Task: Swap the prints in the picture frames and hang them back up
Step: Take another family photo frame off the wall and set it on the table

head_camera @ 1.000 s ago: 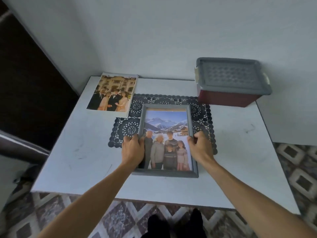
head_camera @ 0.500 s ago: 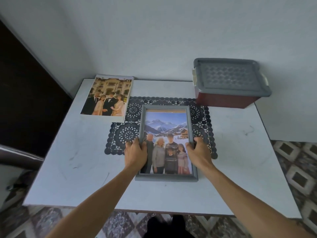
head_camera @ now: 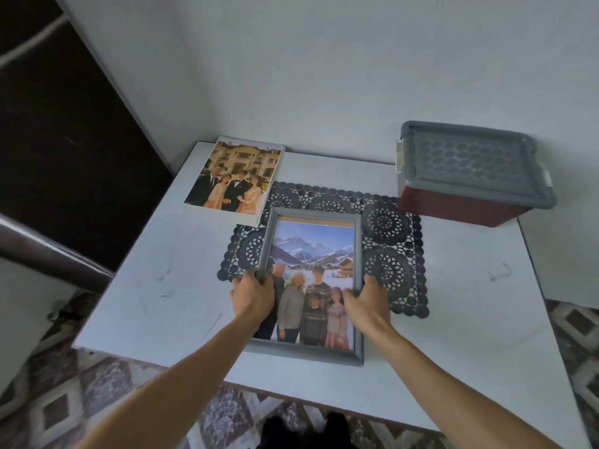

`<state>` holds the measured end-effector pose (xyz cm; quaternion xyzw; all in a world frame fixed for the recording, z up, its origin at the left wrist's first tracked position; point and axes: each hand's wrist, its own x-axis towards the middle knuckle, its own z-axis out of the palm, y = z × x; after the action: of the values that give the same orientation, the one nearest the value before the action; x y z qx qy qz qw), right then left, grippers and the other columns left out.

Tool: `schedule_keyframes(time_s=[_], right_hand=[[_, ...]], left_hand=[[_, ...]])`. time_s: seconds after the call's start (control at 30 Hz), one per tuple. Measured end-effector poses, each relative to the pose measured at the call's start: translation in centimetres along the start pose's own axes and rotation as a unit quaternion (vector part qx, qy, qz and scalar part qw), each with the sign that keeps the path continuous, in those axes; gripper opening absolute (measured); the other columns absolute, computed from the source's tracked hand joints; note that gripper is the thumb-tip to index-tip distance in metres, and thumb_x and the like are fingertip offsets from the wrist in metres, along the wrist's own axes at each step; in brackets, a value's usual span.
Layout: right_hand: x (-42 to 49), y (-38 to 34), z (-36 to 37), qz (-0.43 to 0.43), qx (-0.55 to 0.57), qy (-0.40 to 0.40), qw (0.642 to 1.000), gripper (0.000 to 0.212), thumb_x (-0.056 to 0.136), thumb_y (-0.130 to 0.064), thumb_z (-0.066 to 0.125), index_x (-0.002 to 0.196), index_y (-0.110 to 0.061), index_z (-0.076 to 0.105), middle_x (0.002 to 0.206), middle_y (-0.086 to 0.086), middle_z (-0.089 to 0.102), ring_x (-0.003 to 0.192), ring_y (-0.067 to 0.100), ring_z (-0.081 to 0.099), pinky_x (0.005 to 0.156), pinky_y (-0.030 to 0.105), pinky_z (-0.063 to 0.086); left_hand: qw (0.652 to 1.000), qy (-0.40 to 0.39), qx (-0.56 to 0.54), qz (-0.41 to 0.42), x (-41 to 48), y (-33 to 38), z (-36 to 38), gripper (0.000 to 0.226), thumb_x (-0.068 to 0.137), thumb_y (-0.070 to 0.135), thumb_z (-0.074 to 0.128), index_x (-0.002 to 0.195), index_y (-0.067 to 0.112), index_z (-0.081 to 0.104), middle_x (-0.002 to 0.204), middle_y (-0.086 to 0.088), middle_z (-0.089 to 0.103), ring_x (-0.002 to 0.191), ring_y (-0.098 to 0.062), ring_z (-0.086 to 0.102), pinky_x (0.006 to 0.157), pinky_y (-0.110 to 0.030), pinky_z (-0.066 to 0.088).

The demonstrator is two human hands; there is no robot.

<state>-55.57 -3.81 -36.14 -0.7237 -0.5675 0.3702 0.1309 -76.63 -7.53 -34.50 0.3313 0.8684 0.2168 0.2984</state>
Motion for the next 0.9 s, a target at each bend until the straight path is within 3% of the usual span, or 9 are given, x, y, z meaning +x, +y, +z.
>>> schedule_keyframes(time_s=[0.13, 0.23, 0.4, 0.63, 0.9], right_hand=[[-1.6, -1.8, 2.1, -0.027, -0.001, -0.007, 1.0, 0.043, 0.094, -0.031, 0.058, 0.129, -0.011, 0.045, 0.119, 0.012, 0.054, 0.101, 0.027, 0.059, 0.081, 0.037, 0.054], [-3.1, -3.6, 4.1, -0.029, 0.006, -0.019, 0.999, 0.038, 0.095, -0.029, 0.057, 0.127, -0.012, 0.045, 0.12, 0.012, 0.052, 0.098, 0.027, 0.061, 0.074, 0.035, 0.054], [-6.8, -6.8, 7.7, -0.044, 0.019, -0.012, 0.999, 0.041, 0.096, -0.027, 0.056, 0.133, -0.013, 0.042, 0.13, 0.012, 0.043, 0.111, 0.028, 0.053, 0.089, 0.04, 0.052], [-11.4, -8.7, 10.3, -0.062, 0.049, 0.07, 0.994, 0.024, 0.097, -0.024, 0.051, 0.118, -0.016, 0.041, 0.106, 0.008, 0.04, 0.095, 0.031, 0.051, 0.075, 0.045, 0.054], [-12.1, -12.0, 13.6, -0.09, 0.057, 0.048, 0.993, 0.022, 0.097, -0.026, 0.05, 0.115, -0.019, 0.039, 0.106, 0.004, 0.038, 0.093, 0.026, 0.053, 0.078, 0.044, 0.055]], left_hand=[[1.0, 0.023, 0.006, -0.002, 0.5, -2.3, -2.6, 0.032, 0.097, 0.03, 0.045, 0.115, 0.008, 0.06, 0.109, -0.02, 0.056, 0.102, -0.039, 0.05, 0.093, -0.046, 0.045], [0.999, 0.033, 0.012, 0.001, 1.0, -4.5, -4.8, 0.034, 0.097, 0.033, 0.046, 0.115, 0.008, 0.061, 0.104, -0.018, 0.058, 0.094, -0.037, 0.052, 0.087, -0.046, 0.048], [0.999, 0.049, 0.023, 0.008, 1.6, -8.5, -9.0, 0.033, 0.098, 0.032, 0.046, 0.116, 0.006, 0.058, 0.107, -0.019, 0.058, 0.091, -0.036, 0.053, 0.086, -0.042, 0.048], [0.996, 0.049, 0.019, 0.066, 1.8, -11.2, -12.1, 0.026, 0.1, 0.028, 0.045, 0.112, 0.01, 0.058, 0.103, -0.011, 0.053, 0.082, -0.027, 0.051, 0.077, -0.035, 0.042], [0.992, 0.08, 0.038, 0.095, 4.4, -12.9, -16.2, 0.025, 0.099, 0.026, 0.048, 0.11, 0.007, 0.059, 0.1, -0.011, 0.051, 0.082, -0.028, 0.048, 0.076, -0.036, 0.041]])
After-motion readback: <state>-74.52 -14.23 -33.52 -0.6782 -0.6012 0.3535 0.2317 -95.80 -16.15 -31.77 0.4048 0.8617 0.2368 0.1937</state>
